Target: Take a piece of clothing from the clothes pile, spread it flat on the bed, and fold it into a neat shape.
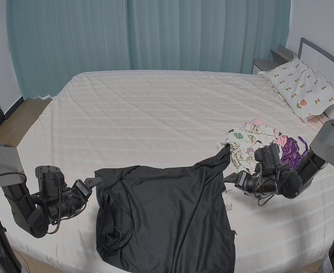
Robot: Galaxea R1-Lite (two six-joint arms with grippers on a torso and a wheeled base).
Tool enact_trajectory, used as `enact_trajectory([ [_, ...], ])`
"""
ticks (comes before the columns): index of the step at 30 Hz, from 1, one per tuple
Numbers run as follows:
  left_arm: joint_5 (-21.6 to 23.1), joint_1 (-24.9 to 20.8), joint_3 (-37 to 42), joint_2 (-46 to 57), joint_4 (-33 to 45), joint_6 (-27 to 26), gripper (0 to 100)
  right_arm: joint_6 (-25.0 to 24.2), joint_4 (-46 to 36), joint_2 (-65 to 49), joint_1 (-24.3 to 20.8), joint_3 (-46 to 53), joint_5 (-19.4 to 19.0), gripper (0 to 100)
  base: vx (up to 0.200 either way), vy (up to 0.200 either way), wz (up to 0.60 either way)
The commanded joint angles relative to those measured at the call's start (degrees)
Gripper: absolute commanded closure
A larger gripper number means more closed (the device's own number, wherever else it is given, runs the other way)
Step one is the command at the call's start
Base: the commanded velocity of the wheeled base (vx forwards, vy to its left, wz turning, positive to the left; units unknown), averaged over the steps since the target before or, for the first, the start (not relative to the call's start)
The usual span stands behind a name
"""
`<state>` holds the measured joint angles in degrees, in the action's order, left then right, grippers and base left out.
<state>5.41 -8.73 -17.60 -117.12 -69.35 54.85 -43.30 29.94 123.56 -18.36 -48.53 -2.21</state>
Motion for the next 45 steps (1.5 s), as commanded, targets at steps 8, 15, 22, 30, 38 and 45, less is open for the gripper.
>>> enact_trajectory([
  [8, 2.41, -7.44, 12.95, -1.10, -5.09, -4.31, 0, -2.67, 26.31, -7.02, -1.59, 29.28, -5.35, 0, -0.200, 0.000, 0.00],
  [15, -2.34, -11.49, 9.78, -5.32, -3.60, -9.32, 0, -2.31, 33.78, -4.82, -1.77, 32.27, -4.91, 0, -0.086, 0.000, 0.00],
  [22, -12.27, -12.80, -0.06, -11.82, 2.82, -14.86, 0, -2.23, 37.12, -4.82, -3.35, 34.29, -4.65, 0, 0.000, 0.000, 0.00],
  [30, -12.53, -12.80, -9.82, -11.73, 15.74, -14.77, 0, -2.31, 37.91, -5.09, -3.79, 34.73, -4.65, 0, 0.000, 0.000, 0.00],
  [38, -15.26, -12.89, -10.08, -11.21, 18.90, -14.94, 100, -2.40, 37.91, -5.09, -3.79, 34.82, -4.74, 0, 0.000, 0.000, 0.00],
  [45, -15.52, -11.75, -3.67, -6.99, 18.99, -15.73, 100, -2.49, 37.91, -5.18, -4.40, 35.00, -4.74, 0, 0.000, 0.000, 0.00],
])
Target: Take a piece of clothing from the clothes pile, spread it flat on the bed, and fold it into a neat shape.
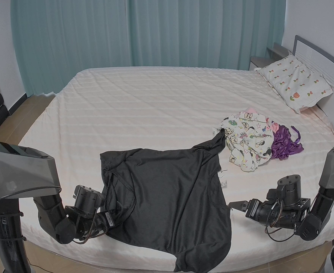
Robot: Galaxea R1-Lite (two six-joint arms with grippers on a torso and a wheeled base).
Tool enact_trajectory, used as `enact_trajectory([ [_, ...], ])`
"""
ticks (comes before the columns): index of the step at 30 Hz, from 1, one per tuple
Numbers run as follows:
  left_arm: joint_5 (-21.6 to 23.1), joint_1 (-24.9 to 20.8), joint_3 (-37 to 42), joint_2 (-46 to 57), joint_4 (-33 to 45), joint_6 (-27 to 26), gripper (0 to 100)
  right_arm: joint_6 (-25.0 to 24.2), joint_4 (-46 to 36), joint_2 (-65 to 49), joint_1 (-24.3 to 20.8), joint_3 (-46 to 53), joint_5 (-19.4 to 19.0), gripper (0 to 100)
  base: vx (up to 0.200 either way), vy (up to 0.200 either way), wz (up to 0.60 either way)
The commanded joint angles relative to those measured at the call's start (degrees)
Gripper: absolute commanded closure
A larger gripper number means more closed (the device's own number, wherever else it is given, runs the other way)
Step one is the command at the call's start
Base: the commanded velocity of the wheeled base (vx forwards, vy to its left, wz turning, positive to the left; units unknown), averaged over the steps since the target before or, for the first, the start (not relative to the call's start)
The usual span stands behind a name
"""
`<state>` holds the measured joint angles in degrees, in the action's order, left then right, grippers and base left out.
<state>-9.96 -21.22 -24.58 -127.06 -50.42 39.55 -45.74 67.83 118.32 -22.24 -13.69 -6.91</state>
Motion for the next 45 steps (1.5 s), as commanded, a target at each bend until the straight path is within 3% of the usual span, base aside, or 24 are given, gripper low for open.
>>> enact_trajectory([
  [1, -0.15, 1.54, 5.33, 4.54, 0.15, -1.14, 100, -0.05, 0.02, -0.02, -0.88, 0.24, 0.06, 0, 0.000, 0.000, 0.00],
  [11, 0.03, 7.25, 14.64, 7.09, 0.06, -5.88, 100, 0.04, 2.48, 0.07, -1.14, 1.82, 0.06, 0, 0.000, 0.000, 0.00],
  [16, 1.08, 10.59, 15.08, 6.30, -0.12, -6.76, 100, 0.04, 2.48, 0.07, -1.32, 1.91, 0.06, 0, 0.000, 0.000, 0.00],
  [24, 8.64, 16.57, 14.73, 5.42, -0.12, -6.76, 100, 0.04, 2.48, 0.42, -1.41, 1.82, 0.06, 0, 0.000, 0.000, 0.00],
  [25, 8.64, 16.65, 14.73, 5.51, -0.12, -6.76, 0, 0.04, 2.48, 0.42, -1.49, 1.82, 0.06, 0, 0.000, 0.000, 0.00],
  [34, 12.77, 20.96, 10.43, 8.32, 0.23, -6.24, 0, 0.04, 2.48, 0.51, -1.67, 1.74, -0.03, 0, 0.000, 0.000, 0.00],
  [45, 13.12, 19.91, 3.13, 11.40, 0.59, -0.96, 0, -0.05, 2.57, 0.51, -1.67, 1.82, -0.03, 0, 0.018, 0.000, 0.00],
])
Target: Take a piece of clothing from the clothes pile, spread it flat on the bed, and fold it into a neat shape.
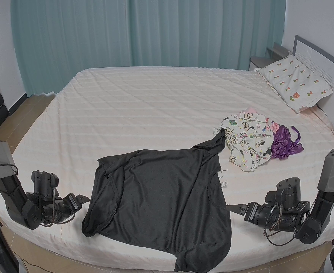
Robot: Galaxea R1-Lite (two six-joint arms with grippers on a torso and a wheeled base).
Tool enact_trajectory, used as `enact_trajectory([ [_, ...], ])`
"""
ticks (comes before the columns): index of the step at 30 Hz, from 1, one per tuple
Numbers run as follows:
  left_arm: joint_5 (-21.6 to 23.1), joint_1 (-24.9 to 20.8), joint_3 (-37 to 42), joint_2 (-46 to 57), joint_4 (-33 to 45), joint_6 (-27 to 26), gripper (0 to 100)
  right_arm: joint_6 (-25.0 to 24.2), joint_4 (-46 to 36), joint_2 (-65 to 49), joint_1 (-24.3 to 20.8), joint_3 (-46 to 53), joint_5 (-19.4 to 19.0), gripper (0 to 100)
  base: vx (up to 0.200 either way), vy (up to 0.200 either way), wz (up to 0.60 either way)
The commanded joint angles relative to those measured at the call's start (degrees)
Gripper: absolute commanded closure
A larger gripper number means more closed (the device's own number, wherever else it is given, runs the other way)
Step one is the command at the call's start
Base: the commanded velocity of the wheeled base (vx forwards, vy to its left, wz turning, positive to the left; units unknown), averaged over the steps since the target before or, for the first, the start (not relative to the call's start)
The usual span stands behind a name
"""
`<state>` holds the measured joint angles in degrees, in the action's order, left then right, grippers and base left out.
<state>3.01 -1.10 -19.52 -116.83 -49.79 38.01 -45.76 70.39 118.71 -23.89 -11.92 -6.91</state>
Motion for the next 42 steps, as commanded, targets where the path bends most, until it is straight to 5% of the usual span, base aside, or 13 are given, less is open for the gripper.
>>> enact_trajectory([
  [1, 0.15, -0.22, -2.72, 1.17, -0.05, 1.54, 0, -0.03, 0.10, 0.12, -0.01, 0.06, -0.03, 0, 0.200, 0.000, 0.00],
  [17, 1.12, -1.28, -15.55, -1.38, 7.69, 7.17, 0, -0.12, 0.10, 0.20, -0.10, 0.06, -0.03, 0, 0.200, 0.000, 0.00],
  [30, -3.45, -4.26, -37.79, -17.55, 16.74, 9.45, 0, -0.29, 0.10, 0.29, -0.10, -0.03, -0.12, 0, 0.000, 0.000, 0.00],
  [36, -4.42, -4.62, -39.55, -18.96, 17.88, 9.19, 0, -0.29, 0.10, 0.38, -0.01, -0.12, -0.12, 0, 0.000, 0.000, 0.00],
  [37, -4.51, -4.88, -39.55, -18.96, 18.41, 9.01, 100, -0.29, 0.10, 0.73, -0.01, -0.12, -0.21, 0, 0.000, 0.000, 0.00],
  [42, -4.68, -5.14, -40.69, -19.92, 18.85, 6.99, 100, -0.29, 1.15, 1.26, -0.01, -0.03, -0.12, 0, 0.000, 0.000, 0.00],
])
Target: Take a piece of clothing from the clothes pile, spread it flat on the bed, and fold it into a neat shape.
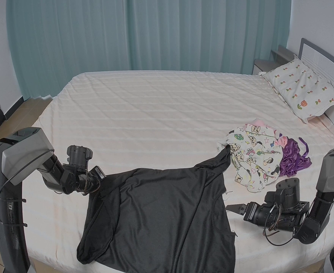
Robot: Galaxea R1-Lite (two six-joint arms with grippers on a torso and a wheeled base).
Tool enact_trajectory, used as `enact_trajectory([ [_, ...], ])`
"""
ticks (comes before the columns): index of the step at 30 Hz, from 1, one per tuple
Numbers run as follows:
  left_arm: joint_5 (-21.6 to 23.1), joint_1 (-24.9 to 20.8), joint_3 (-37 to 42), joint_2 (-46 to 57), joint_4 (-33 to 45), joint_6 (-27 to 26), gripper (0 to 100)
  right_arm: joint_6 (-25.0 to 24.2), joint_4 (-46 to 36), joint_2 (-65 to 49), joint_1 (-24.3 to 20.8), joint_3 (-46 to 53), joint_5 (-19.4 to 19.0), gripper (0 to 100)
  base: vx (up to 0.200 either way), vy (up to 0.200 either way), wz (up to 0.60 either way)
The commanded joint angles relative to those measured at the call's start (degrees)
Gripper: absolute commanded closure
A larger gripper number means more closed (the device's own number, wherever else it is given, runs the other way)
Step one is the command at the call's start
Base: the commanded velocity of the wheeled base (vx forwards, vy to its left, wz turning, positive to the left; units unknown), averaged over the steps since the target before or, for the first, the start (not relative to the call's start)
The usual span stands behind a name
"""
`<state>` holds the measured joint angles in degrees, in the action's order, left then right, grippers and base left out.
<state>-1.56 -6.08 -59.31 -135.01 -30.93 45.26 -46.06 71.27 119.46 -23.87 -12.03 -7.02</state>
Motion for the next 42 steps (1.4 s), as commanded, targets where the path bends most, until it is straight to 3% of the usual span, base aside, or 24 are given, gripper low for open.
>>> enact_trajectory([
  [1, -0.37, -0.16, -2.48, -2.27, 0.25, -0.26, 100, 0.00, 0.72, 0.43, 0.05, 0.17, -0.01, 0, 0.000, 0.000, 0.00],
  [7, -4.68, 0.46, -10.74, -4.38, 3.77, -0.18, 100, 0.00, 0.72, 0.43, -0.04, 0.25, -0.01, 0, 0.000, 0.000, 0.00],
  [13, -4.86, 2.39, -20.23, -4.91, 4.56, -0.35, 100, 0.00, 0.72, 0.43, -0.04, 0.17, -0.10, 0, 0.000, 0.000, 0.00],
  [20, -4.06, 4.41, -32.45, -10.36, 12.21, -1.76, 100, 0.00, 0.72, 0.87, -0.04, 0.17, -0.10, 0, 0.000, 0.000, 0.00],
  [30, -4.06, 7.31, -41.15, -16.07, 17.57, -2.72, 100, -0.09, 0.72, 1.66, -0.12, 0.17, -0.19, 0, 0.000, 0.000, 0.00],
  [31, -4.06, 7.40, -41.59, -16.42, 17.57, -2.72, 0, -0.09, 0.72, 1.75, -0.12, 0.17, -0.19, 0, 0.000, 0.000, 0.00],
  [42, -3.45, 8.46, -41.77, -14.84, 18.27, -1.32, 0, -0.09, 1.51, 2.01, -0.04, 0.34, -0.10, 0, 0.000, 0.000, 0.00],
])
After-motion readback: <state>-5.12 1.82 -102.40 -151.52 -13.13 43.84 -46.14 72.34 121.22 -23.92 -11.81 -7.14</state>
